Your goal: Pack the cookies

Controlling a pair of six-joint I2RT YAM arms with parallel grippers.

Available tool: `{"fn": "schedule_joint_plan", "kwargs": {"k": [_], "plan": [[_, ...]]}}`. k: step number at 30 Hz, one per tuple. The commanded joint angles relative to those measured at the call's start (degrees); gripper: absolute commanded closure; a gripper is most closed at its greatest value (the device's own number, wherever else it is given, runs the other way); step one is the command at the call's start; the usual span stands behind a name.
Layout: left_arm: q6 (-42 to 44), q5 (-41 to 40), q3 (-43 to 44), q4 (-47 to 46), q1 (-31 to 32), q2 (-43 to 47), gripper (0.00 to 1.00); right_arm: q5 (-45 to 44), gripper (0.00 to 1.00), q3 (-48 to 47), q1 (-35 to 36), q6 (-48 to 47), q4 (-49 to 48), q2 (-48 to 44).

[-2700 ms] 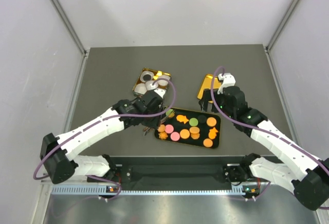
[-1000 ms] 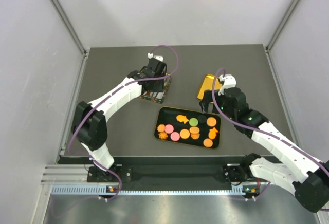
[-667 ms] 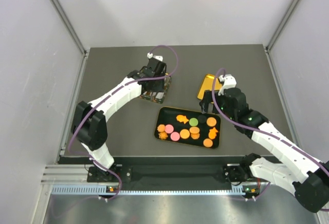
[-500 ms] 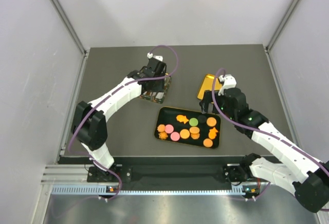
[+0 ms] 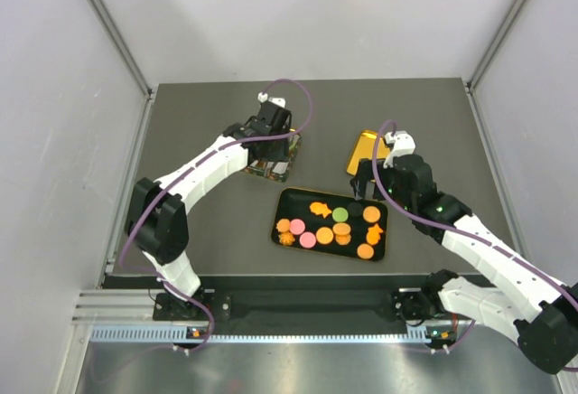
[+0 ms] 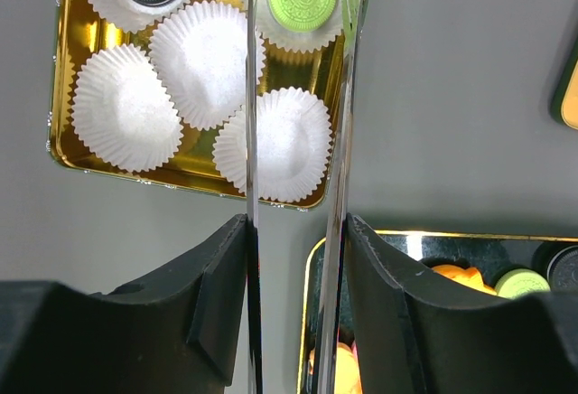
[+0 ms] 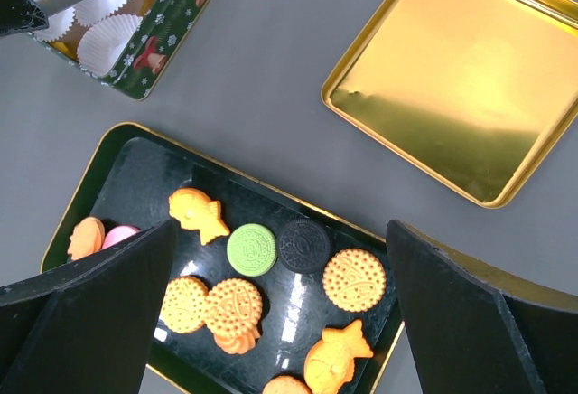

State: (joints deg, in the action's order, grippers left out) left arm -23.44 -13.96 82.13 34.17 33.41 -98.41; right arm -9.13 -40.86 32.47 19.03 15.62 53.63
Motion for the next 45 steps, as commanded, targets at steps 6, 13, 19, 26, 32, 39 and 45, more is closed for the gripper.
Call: {"fn": "schedule_joint_plan", "kwargs": {"k": [6,13,19,26,32,39,45], "plan": [[1.38,2.09,2.07,-0.51,-0.19,6.12,0.51,0.25,0.00,-0.27,-0.12,-0.83,-1.73,-1.15],[1.38,4.03,-1.61,3.52,2.35,16.22,0.52,0.34,0.00,-0.36,-0.12,-0.66,-1.64,-1.33],[-1.78,2.97,-7.41,8.27,12.46,23.08,0.53,0.25,0.00,-0.53,-0.12,-0.92,-1.73,-0.98],[-6.09,4.29,-14.18,10.91,22.82,26.69,0.53,-0.19,0.00,-0.54,-0.12,-0.92,-1.73,-0.28],[-7.14,4.82,-16.21,14.86,26.09,27.83,0.53,-0.37,0.00,-0.62,-0.12,-1.01,-1.64,-0.01],[-7.06,4.80,-16.82,19.61,27.85,28.89,0.52,-0.45,0.00,-0.62,-0.12,-1.10,-1.47,-0.10],[-5.74,8.50,-16.74,19.35,29.26,27.84,0.52,-0.45,0.00,-0.54,-0.13,-1.10,-1.47,0.16]]}}
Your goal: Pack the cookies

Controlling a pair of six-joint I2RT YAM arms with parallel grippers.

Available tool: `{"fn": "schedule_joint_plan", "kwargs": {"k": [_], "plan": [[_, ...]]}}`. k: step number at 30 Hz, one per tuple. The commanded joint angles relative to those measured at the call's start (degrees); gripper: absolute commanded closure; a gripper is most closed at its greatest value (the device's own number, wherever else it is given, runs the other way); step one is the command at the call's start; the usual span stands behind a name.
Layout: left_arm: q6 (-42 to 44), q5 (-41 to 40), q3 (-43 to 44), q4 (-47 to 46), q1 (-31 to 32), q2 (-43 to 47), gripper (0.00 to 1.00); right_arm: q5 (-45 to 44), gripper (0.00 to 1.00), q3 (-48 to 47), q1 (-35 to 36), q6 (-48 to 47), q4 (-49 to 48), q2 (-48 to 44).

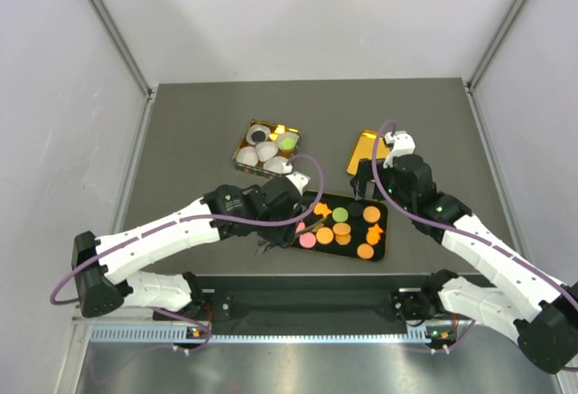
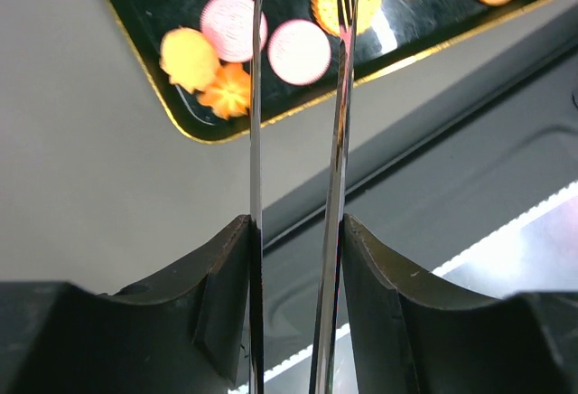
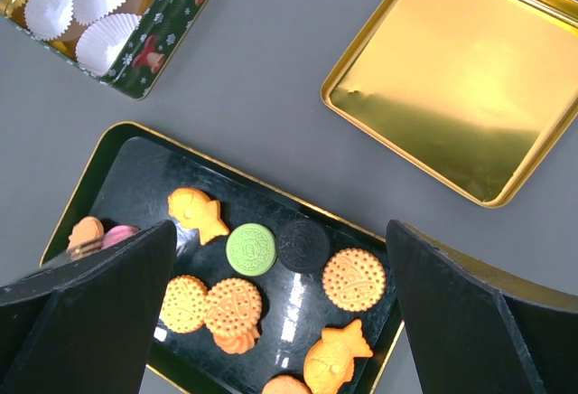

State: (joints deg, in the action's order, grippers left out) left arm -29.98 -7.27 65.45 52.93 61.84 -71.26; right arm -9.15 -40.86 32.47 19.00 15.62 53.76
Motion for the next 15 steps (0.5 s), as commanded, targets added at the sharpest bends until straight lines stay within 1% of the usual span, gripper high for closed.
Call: {"fn": "schedule_joint_plan", "kwargs": {"k": [1,7,15], "plan": [[0.97,1.91,0.20,0.60,1.08,0.17,0.52,-0.35,0.00,-0.53,-0.12,-0.99,-1.47,-0.06],[2.11,2.61,1.78,0.69,3.72,-2.39,0.50,-0.43,0.00,-0.54,-0.12,-1.07,-1.55,-0.06],[2.99,2.70,2.93,0.60,4.16,-4.23,0.49,-0.52,0.00,-0.53,-0.12,-1.16,-1.55,-0.23]]}}
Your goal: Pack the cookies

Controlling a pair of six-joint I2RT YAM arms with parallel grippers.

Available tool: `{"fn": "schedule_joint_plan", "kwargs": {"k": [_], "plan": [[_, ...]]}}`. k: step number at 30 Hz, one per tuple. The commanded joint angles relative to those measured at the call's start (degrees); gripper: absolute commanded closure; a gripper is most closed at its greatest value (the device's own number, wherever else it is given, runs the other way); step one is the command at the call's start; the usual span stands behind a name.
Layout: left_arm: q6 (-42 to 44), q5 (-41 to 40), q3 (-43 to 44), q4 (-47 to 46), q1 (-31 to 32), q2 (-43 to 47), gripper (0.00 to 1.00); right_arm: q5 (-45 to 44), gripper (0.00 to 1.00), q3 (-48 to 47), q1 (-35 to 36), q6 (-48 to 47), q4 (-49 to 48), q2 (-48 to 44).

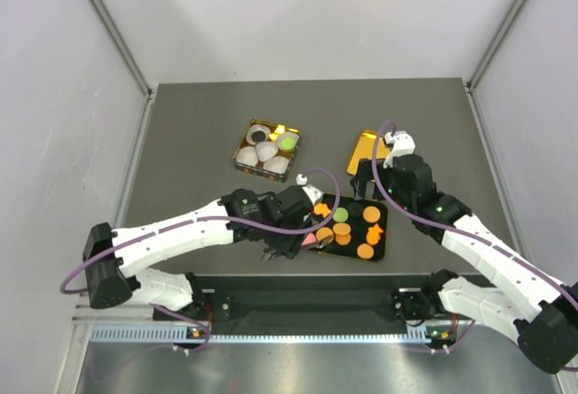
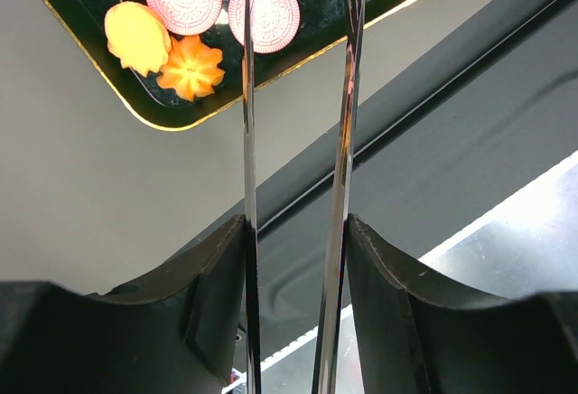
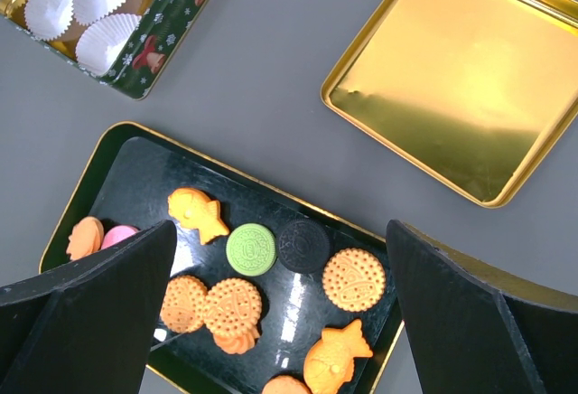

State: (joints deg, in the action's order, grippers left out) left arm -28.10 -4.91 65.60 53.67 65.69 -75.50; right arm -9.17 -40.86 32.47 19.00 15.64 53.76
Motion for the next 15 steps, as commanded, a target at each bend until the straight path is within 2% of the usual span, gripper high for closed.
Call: {"fn": "schedule_joint_plan", "kwargs": {"k": [1,15], "plan": [[1.38,0.25,2.86,-0.14,0.40,-0.17,0.48,-0.50,0.00,-0.53,-0.12,-1.08,-1.49,-0.32],[2.35,0.07,3.57,-1.73,0.67,-3.33,0.47,-0.50,0.00,-0.45,-0.12,-1.07,-1.49,-0.58]]}}
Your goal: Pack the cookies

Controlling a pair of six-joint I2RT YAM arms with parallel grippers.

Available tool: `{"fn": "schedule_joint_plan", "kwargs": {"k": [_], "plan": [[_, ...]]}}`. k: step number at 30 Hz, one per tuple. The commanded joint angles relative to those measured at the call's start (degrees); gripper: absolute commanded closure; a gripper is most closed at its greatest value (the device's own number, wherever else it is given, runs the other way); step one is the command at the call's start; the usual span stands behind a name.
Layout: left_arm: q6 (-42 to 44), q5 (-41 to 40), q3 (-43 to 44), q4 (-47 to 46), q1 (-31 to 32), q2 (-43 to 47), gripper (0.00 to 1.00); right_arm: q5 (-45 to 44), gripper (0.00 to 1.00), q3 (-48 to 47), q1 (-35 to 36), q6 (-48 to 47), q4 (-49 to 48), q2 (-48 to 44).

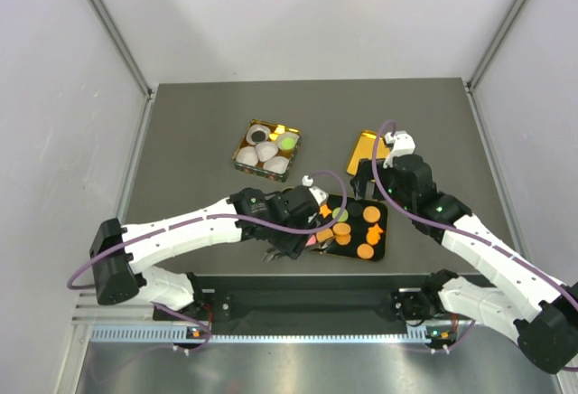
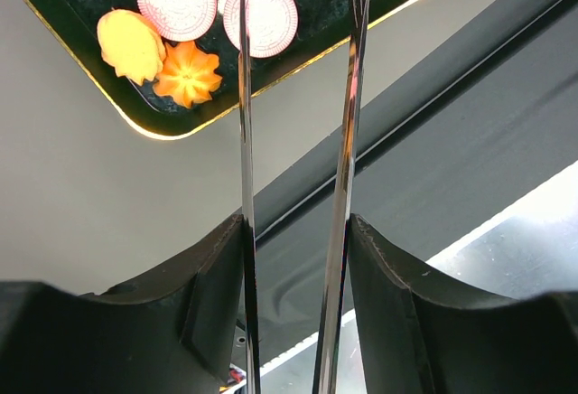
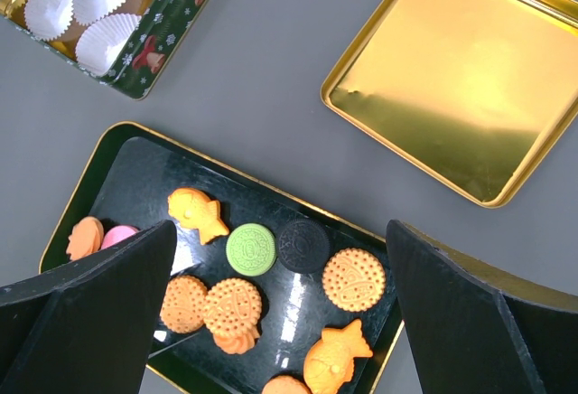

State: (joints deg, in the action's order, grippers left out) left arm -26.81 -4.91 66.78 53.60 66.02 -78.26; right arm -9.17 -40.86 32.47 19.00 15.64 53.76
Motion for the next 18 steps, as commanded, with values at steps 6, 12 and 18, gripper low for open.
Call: {"fn": "schedule_joint_plan", "kwargs": {"k": [6,12,18], "plan": [[1.50,-0.01,2.39,-2.45,0.34,-1.37,0.47,-0.50,0.00,-0.53,-0.21,-1.07,-1.49,-0.58],[1.58,-0.36,2.56,-2.36,0.34,-1.19,0.53,-0.24,0.00,-0.53,-0.12,-1.16,-1.40,-0.50],[1.67,-3.08,4.32,-0.43,0.34,-0.49,0.62,-0.23,0.00,-0.62,-0.12,-1.07,-1.49,-0.58]]}}
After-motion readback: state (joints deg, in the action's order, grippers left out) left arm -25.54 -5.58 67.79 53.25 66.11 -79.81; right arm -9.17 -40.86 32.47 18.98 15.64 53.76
